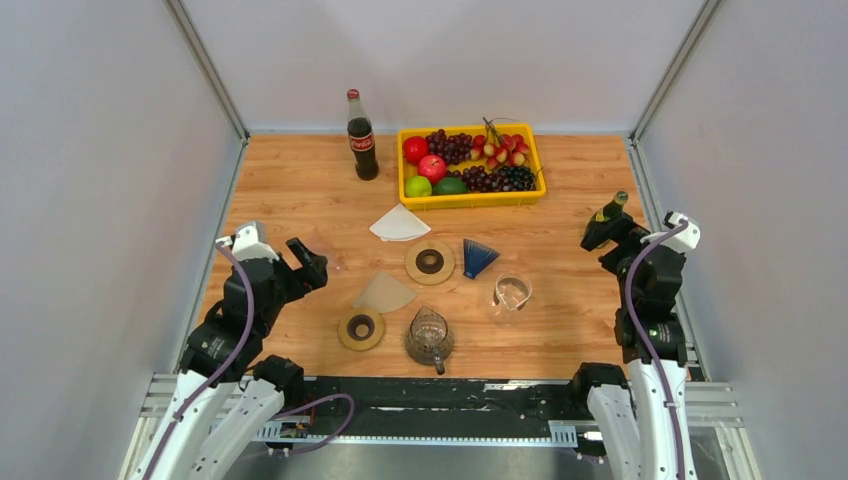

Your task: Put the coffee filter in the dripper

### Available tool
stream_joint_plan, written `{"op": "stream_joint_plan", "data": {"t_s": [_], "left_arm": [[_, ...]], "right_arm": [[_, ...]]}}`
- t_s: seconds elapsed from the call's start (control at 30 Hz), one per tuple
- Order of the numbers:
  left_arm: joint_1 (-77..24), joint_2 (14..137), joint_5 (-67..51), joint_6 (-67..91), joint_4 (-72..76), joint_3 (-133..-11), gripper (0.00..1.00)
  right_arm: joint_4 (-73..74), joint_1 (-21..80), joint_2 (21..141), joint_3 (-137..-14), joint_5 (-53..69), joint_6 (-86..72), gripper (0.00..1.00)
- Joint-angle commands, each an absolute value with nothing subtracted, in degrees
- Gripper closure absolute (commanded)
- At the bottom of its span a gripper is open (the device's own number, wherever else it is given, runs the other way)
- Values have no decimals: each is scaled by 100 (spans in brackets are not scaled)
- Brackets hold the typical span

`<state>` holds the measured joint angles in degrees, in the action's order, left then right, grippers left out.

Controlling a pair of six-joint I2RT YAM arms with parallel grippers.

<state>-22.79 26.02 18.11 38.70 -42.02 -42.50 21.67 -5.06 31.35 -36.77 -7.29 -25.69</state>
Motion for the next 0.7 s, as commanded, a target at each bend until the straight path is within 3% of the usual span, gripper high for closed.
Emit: {"op": "stream_joint_plan", "data": {"t_s": [0.0,0.67], "left_arm": [[-2274,2585,1806,3922,-4168,-4194,0],[-2271,2935,1144,3628,-3679,-3944,0]], "right_arm": [[2149,-507,3038,-3850,-385,-2370,0],[2285,-508,3769,-4132,2983,-1722,0]]}}
